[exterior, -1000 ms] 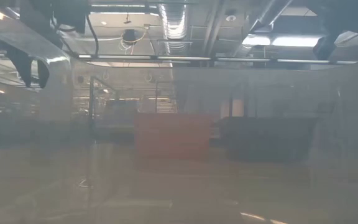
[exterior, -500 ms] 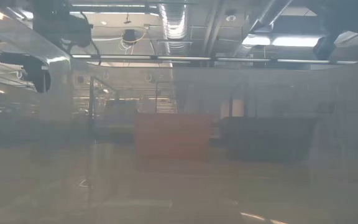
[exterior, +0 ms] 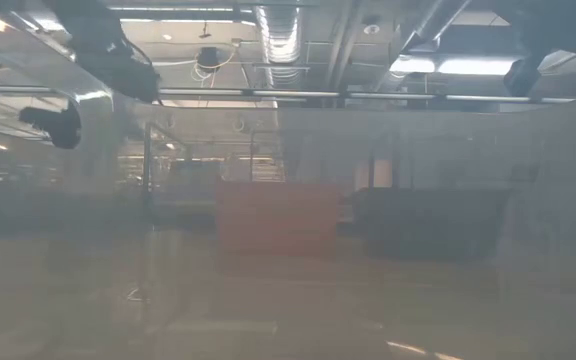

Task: Stack baskets on shelf by color
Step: Put the top black bin on the shelf

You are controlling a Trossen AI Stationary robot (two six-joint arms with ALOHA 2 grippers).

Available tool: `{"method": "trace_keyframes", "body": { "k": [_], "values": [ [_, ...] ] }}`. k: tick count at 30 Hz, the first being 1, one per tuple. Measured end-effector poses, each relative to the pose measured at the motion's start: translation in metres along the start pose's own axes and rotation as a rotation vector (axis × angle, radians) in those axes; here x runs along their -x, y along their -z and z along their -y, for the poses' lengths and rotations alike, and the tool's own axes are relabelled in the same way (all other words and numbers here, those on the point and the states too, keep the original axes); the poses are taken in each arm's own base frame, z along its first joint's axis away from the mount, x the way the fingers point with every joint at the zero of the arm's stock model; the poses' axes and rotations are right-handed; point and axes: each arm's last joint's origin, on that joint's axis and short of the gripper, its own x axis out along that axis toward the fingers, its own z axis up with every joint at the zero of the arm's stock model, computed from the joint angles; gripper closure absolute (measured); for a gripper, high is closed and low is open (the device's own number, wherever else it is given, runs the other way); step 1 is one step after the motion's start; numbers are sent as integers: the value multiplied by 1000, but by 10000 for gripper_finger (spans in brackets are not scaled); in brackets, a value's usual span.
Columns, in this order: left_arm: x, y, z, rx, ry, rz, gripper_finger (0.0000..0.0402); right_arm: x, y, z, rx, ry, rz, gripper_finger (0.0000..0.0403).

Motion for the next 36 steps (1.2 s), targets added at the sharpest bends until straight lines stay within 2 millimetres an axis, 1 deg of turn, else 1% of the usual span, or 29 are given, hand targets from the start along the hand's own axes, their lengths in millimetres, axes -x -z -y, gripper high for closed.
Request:
{"method": "trace_keyframes", "body": {
  "k": [6, 9, 13, 16, 19, 22, 23, 26, 29, 32, 36],
  "values": [
    [-22, -11, 4, -2, -69, -87, 239, 0, 0, 0, 0, 0, 0, 370],
    [-35, -16, 7, -19, -74, -154, 237, 0, 0, 0, 0, 0, 0, 370],
    [-50, -20, 12, -83, -78, -227, 237, 0, 0, 0, 0, 0, 0, 370],
    [-58, -21, 15, -126, -92, -268, 256, 0, 0, 0, -2, 0, 0, 370],
    [-58, -20, 15, -149, -89, -278, 307, 0, 0, 0, -8, 0, 0, 370],
    [-52, -20, 13, -147, -72, -248, 375, 0, 0, 0, -8, 0, 0, 370],
    [-48, -19, 12, -145, -64, -235, 387, 0, 0, 0, -8, 0, 0, 370],
    [-35, -16, 7, -143, -36, -177, 392, 0, 0, 0, -8, 0, 0, 370],
    [-17, -8, -2, -118, -30, -116, 399, 0, 0, 0, -8, 0, -1, 370],
    [4, 6, -15, -80, -26, -58, 400, 0, 0, 0, -9, -1, -1, 370],
    [30, 29, -34, -6, 12, 26, 401, 0, 0, 0, -3, -1, -2, 370]
  ]
}}
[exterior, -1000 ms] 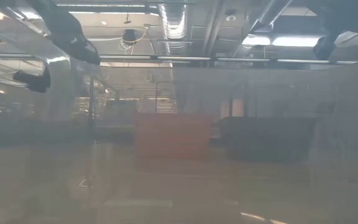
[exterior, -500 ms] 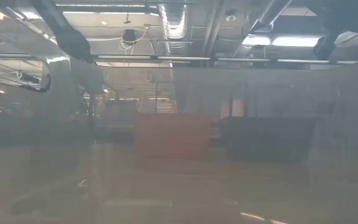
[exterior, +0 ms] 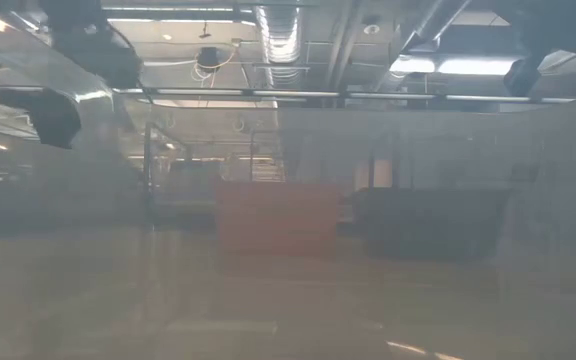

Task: Stack baskets on shelf by color
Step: Put the top black bin on the shelf

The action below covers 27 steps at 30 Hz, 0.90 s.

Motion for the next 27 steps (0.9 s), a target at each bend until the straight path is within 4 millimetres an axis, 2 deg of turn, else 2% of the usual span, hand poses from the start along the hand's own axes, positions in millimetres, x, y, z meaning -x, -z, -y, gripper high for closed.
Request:
{"method": "trace_keyframes", "body": {
  "k": [7, 13, 19, 24, 27],
  "values": [
    [39, 45, -25, 114, 232, 237, 401, 0, 0, 0, 4, 0, 0, 370],
    [62, 71, -37, 182, 551, 437, 401, -1, -4, -2, 50, 8, 59, 375],
    [82, 68, -29, 132, 812, 573, 401, -12, -9, -6, 82, -43, 122, 397],
    [101, 55, -3, 10, 1006, 659, 401, -28, -9, -4, 113, -54, 147, 391],
    [107, 51, 15, -58, 1060, 696, 401, -41, -11, -3, 128, -31, 124, 391]
  ]
}}
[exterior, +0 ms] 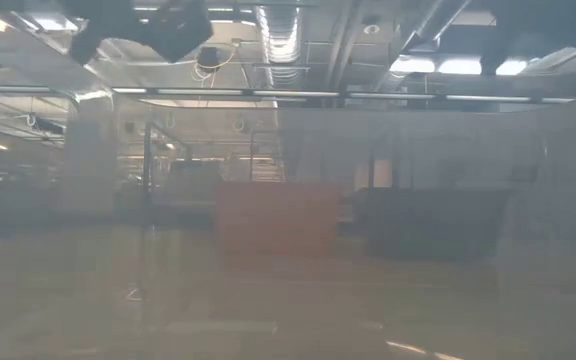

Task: Stack baskets on shelf by color
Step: Put the top black bin on the shelf

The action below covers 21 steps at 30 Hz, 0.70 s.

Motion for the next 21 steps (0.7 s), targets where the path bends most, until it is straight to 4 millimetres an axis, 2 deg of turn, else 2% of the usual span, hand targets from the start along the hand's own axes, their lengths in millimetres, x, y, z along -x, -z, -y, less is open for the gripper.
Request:
{"method": "trace_keyframes", "body": {
  "k": [4, 8, 12, 17, 21],
  "values": [
    [-22, 6, 11, -45, -60, -13, 401, -34, -9, -6, 66, 39, -47, 399],
    [-43, 13, 21, -94, -163, -6, 401, -81, -27, -18, 197, 79, -87, 399],
    [-59, 14, 33, -131, -222, 3, 401, -126, -40, -25, 295, 273, -228, 400],
    [-82, 15, 44, -177, -272, -14, 401, -176, -28, -21, 407, 592, -444, 401],
    [-99, 16, 49, -219, -298, -47, 401, -215, -18, -22, 511, 682, -468, 401]
  ]
}}
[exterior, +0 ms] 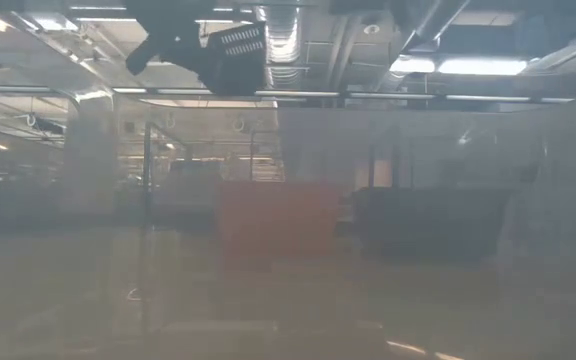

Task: Stack baskets on shelf by color
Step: Put the top black bin on the shelf

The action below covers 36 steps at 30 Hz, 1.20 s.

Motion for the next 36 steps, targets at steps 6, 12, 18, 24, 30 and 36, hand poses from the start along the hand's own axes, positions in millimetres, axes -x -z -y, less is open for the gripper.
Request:
{"method": "trace_keyframes", "body": {
  "k": [6, 12, 18, 24, 30, 36],
  "values": [
    [-9, -5, 13, -54, 23, -21, 401, -33, -25, -32, 160, -1, 31, 381],
    [-5, -7, 19, -69, 69, 6, 401, -51, -44, -40, 231, 149, -7, 324],
    [-4, -8, 20, -100, 79, 14, 401, -67, -47, -40, 205, 207, -28, 262],
    [-4, -8, 20, -114, 79, 13, 401, -92, -33, -36, 190, 236, -61, 223],
    [0, -2, 25, -126, 100, -5, 401, -105, -29, -29, 186, 236, -78, 230],
    [1, -2, 27, -127, 111, 4, 401, -105, -30, -27, 181, 218, -81, 343]
  ]
}}
